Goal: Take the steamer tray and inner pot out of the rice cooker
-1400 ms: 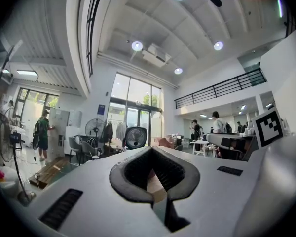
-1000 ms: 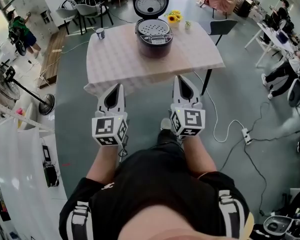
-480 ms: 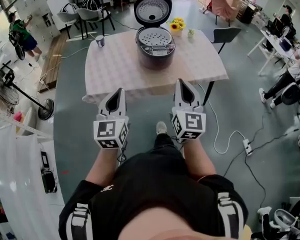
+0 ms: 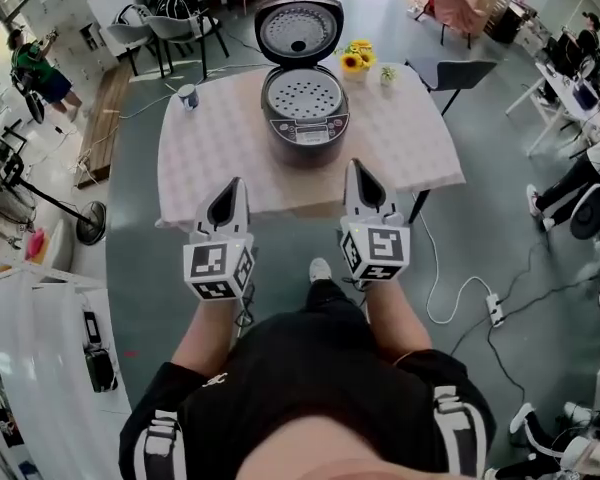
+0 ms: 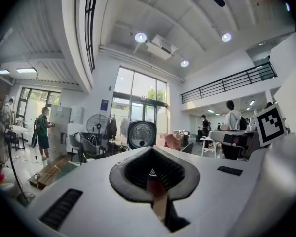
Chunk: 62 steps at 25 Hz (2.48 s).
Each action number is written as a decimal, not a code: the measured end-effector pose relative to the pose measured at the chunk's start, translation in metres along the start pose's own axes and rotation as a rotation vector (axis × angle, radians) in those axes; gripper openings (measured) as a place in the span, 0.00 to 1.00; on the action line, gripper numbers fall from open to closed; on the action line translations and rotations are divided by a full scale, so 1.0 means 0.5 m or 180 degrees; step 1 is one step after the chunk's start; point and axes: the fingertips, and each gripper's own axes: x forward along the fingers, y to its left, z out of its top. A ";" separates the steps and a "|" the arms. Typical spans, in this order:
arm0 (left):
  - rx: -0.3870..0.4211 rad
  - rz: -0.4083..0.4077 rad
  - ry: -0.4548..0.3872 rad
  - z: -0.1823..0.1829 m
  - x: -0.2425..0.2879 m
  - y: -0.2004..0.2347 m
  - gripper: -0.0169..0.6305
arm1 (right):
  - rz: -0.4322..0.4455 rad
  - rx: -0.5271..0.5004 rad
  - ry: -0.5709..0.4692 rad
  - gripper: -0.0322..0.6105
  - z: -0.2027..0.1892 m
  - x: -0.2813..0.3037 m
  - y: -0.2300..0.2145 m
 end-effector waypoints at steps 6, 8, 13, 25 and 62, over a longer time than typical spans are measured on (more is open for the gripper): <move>0.0057 0.0056 0.0022 0.030 0.159 -0.007 0.03 | 0.0017 0.0038 0.0022 0.05 0.001 0.137 -0.109; 0.0054 0.0080 0.0039 0.039 0.212 -0.005 0.03 | 0.0051 0.0037 0.0024 0.05 0.000 0.186 -0.138; 0.0049 0.0164 0.0086 0.055 0.326 -0.008 0.03 | 0.0189 0.0074 0.0068 0.05 -0.005 0.289 -0.201; -0.0027 0.0316 0.0113 0.070 0.396 0.015 0.03 | 0.0336 0.0125 0.0128 0.05 -0.007 0.393 -0.234; 0.0056 -0.0122 0.0076 0.102 0.679 0.132 0.68 | 0.0304 0.0048 0.0132 0.50 -0.023 0.663 -0.248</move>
